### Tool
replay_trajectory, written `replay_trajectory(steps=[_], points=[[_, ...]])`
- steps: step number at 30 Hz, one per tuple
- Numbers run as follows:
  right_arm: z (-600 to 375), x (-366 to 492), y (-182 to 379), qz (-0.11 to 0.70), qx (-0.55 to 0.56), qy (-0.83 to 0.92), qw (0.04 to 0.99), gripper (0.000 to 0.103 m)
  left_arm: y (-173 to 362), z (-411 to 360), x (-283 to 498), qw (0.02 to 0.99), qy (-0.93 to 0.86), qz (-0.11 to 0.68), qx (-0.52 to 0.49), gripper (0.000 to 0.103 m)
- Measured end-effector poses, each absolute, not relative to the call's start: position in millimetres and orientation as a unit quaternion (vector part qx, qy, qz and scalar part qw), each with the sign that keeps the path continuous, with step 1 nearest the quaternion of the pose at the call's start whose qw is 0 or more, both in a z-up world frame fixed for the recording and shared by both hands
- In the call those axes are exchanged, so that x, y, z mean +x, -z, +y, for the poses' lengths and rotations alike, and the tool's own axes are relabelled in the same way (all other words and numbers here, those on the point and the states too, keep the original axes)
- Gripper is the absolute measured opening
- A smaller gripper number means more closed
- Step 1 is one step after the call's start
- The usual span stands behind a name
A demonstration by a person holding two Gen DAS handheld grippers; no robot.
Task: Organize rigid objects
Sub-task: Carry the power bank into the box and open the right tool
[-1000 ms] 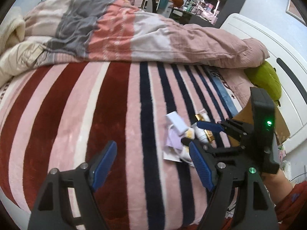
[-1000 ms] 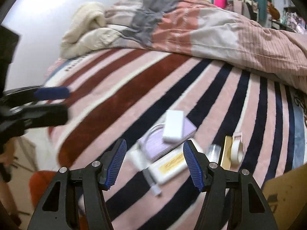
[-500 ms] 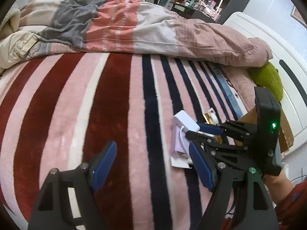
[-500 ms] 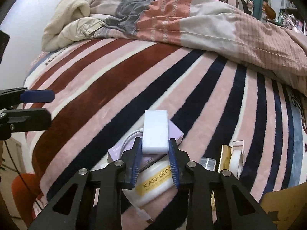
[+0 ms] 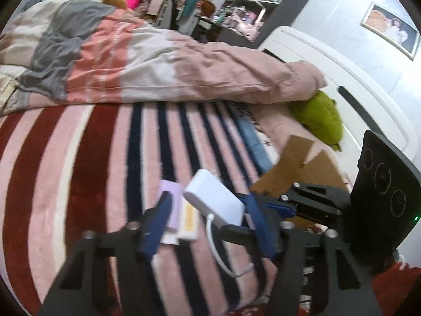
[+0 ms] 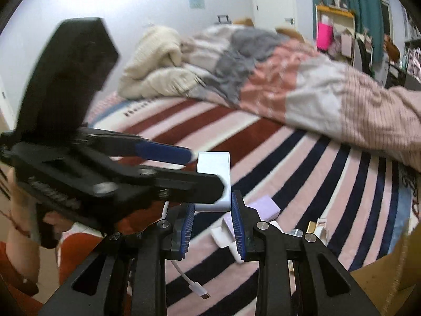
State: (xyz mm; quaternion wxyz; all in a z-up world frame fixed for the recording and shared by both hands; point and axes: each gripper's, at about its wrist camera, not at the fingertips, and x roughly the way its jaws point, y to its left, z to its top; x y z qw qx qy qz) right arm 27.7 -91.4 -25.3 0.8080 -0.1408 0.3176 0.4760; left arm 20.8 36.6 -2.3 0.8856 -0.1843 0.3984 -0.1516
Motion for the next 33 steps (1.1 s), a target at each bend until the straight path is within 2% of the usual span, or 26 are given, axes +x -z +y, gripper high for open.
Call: replay_trajectory(steps=[4, 10, 17, 26, 33], points=[[-115, 18, 3, 0.287, -0.133, -0.479, 0.819, 0.023, -27, 12, 18, 0.894, 0.173, 0.378, -0.17, 0.029], [-160, 18, -32, 0.252, -0.114, -0.461, 0.843, 0.023, -72, -40, 30, 0.904, 0.192, 0.361, -0.125, 0.028], [-228, 39, -58, 0.237, -0.089, -0.411, 0.876, 0.023, -94, -108, 70, 0.894, 0.244, 0.363, -0.095, 0.028], [-306, 84, -37, 0.296, -0.062, -0.336, 0.892, 0.023, -55, -196, 125, 0.856, 0.298, 0.418, -0.065, 0.028], [-319, 99, 5, 0.37, -0.093, -0.312, 0.87, 0.023, -7, -215, 142, 0.821, 0.308, 0.476, -0.073, 0.028]])
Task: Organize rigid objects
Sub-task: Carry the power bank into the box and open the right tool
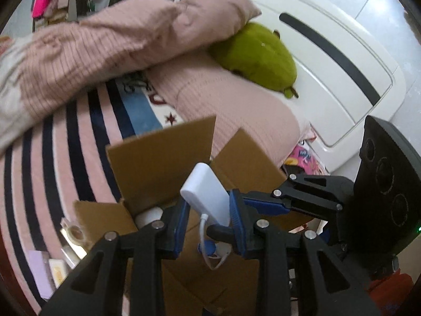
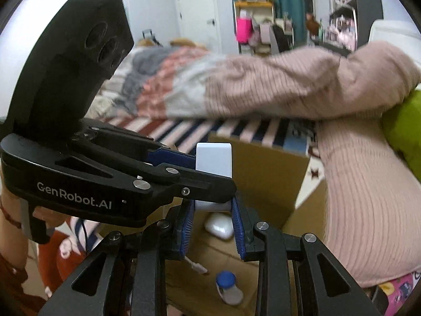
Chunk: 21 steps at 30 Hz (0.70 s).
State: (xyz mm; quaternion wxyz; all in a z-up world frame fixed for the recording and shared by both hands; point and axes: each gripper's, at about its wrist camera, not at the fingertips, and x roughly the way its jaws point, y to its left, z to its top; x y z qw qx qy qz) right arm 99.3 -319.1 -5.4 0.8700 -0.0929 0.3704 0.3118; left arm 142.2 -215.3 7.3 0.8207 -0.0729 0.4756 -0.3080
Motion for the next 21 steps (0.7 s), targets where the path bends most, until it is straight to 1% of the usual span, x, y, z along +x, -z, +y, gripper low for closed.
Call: replay_trajectory(steps=[3, 5, 7, 8, 10, 13, 15, 21], points=[[-318, 99, 14, 0.388, -0.119, -0.303, 0.863, 0.023, -1, -219, 143, 0.815, 0.309, 0.486, -0.068, 0.028], [-318, 96, 18, 0.393, -0.134, -0.296, 0.86, 0.023, 0, -221, 142, 0.818, 0.302, 0.487, -0.053, 0.033], [-318, 93, 19, 0.395, -0.141, -0.293, 0.859, 0.023, -3, -220, 138, 0.826, 0.294, 0.479, -0.04, 0.048], [-318, 92, 19, 0.396, -0.14, -0.292, 0.859, 0.024, -6, -217, 135, 0.829, 0.293, 0.475, -0.039, 0.051], [-317, 90, 17, 0.398, -0.139, -0.292, 0.859, 0.03, -12, -206, 130, 0.834, 0.29, 0.466, -0.045, 0.059], [-314, 88, 14, 0.396, -0.138, -0.29, 0.86, 0.031, -24, -184, 120, 0.848, 0.273, 0.451, -0.052, 0.065], [-309, 85, 9, 0.393, -0.136, -0.294, 0.861, 0.031, -31, -168, 111, 0.859, 0.257, 0.44, -0.056, 0.067], [-267, 75, -6, 0.37, -0.125, -0.335, 0.857, 0.031, -42, -100, 79, 0.886, 0.192, 0.416, -0.07, 0.069]])
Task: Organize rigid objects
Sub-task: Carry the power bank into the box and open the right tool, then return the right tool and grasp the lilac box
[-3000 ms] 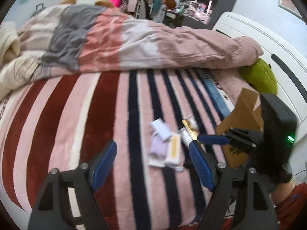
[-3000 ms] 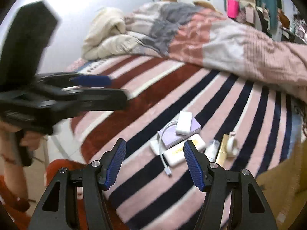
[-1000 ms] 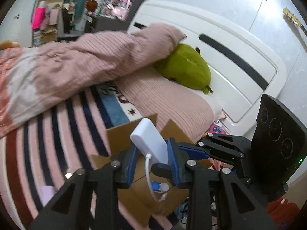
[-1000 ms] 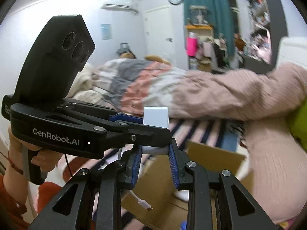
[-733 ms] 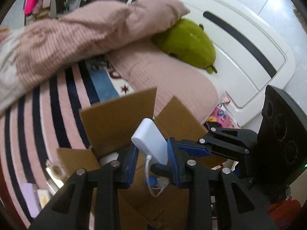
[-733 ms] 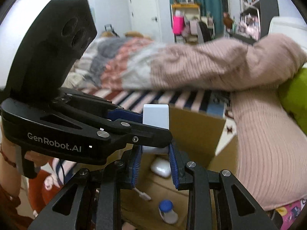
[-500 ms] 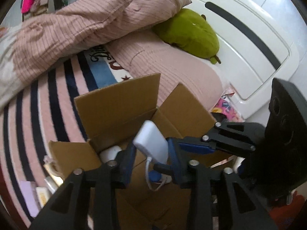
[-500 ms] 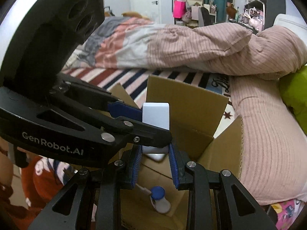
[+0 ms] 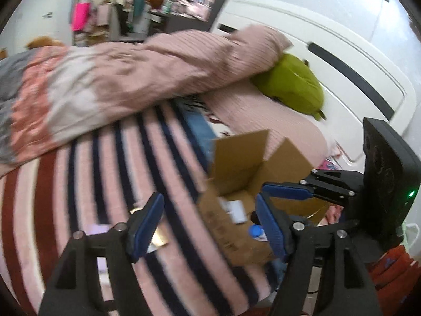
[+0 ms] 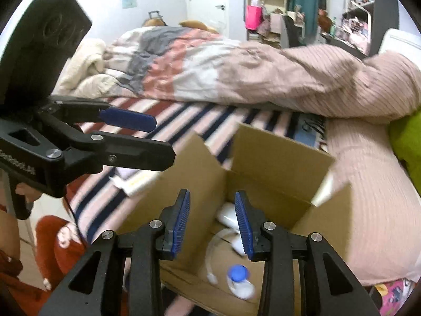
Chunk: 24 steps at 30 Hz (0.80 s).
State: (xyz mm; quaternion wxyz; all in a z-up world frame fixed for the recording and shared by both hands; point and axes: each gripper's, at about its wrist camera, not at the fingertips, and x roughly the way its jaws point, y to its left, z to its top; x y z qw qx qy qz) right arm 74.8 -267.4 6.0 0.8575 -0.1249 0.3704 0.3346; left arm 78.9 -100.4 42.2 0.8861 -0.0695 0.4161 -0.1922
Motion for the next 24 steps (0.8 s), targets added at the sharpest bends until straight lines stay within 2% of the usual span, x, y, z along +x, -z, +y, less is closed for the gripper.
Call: replay_trajectory(steps=[6, 9, 14, 19, 24], points=[[-194, 60, -6, 0.36, -0.133, -0.409, 0.828, 0.032, -31, -22, 44, 0.904, 0.111, 0.406, -0.079, 0.074], [-155, 53, 8, 0.369, -0.144, -0.438, 0.807, 0.037, -14, 9, 30, 0.904, 0.082, 0.411, -0.088, 0.075], [-102, 54, 54, 0.408, -0.149, -0.462, 0.773, 0.04, 22, 50, 18, 0.897, 0.049, 0.427, -0.107, 0.075], [-70, 80, 107, 0.466, -0.129, -0.443, 0.755, 0.049, 54, 77, 13, 0.89, 0.027, 0.441, -0.114, 0.075], [-47, 107, 150, 0.51, -0.117, -0.404, 0.751, 0.05, 77, 96, 17, 0.884, 0.023, 0.449, -0.125, 0.075]])
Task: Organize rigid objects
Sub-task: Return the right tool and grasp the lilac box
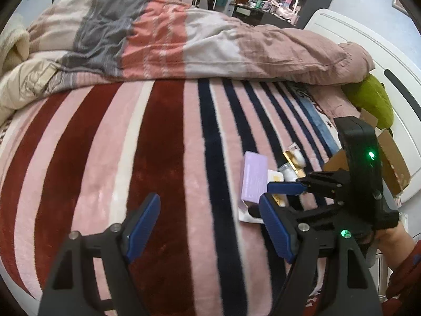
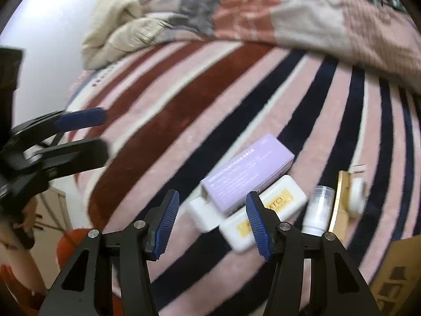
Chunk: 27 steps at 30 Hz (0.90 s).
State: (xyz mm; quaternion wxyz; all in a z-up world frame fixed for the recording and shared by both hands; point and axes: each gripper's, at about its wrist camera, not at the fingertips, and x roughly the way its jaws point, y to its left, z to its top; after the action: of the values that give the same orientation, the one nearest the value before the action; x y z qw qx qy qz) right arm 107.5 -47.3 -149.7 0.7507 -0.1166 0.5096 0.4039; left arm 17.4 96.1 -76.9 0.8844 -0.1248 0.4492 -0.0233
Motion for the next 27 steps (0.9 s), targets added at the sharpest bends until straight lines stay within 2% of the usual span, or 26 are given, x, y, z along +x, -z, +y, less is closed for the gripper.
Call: replay_trajectory(steps=[6, 11, 13, 19, 20, 21, 22, 23, 25, 27], points=[[-31, 125, 164, 0.527, -0.073, -0.38, 0.757, 0.057, 89, 108, 16, 0.882, 0.021, 0.452, -0.132, 0.075], [-25, 132, 167, 0.529, -0.025, -0.365, 0.766, 0.072, 89, 116, 6, 0.882, 0.013, 0.45, -0.138, 0.075], [-28, 135, 167, 0.533, 0.003, -0.361, 0.765, 0.081, 88, 119, 2, 0.883, 0.01, 0.448, -0.141, 0.075], [-15, 147, 172, 0.53, 0.007, -0.329, 0.781, 0.082, 84, 130, -10, 0.885, -0.002, 0.44, -0.149, 0.075], [-12, 146, 172, 0.525, -0.004, -0.328, 0.785, 0.081, 84, 132, -11, 0.885, -0.003, 0.44, -0.151, 0.075], [-8, 144, 172, 0.518, -0.018, -0.326, 0.79, 0.073, 85, 133, -12, 0.885, -0.004, 0.44, -0.153, 0.075], [-7, 141, 172, 0.511, -0.034, -0.324, 0.795, 0.058, 85, 135, -12, 0.884, -0.004, 0.44, -0.157, 0.075], [-6, 137, 172, 0.507, -0.043, -0.329, 0.795, 0.054, 86, 137, -12, 0.883, -0.004, 0.441, -0.161, 0.075], [-6, 132, 170, 0.503, -0.058, -0.341, 0.792, 0.037, 86, 138, -12, 0.882, -0.001, 0.441, -0.168, 0.075], [-7, 126, 166, 0.493, -0.073, -0.352, 0.792, 0.033, 83, 136, -10, 0.882, 0.003, 0.439, -0.171, 0.075]])
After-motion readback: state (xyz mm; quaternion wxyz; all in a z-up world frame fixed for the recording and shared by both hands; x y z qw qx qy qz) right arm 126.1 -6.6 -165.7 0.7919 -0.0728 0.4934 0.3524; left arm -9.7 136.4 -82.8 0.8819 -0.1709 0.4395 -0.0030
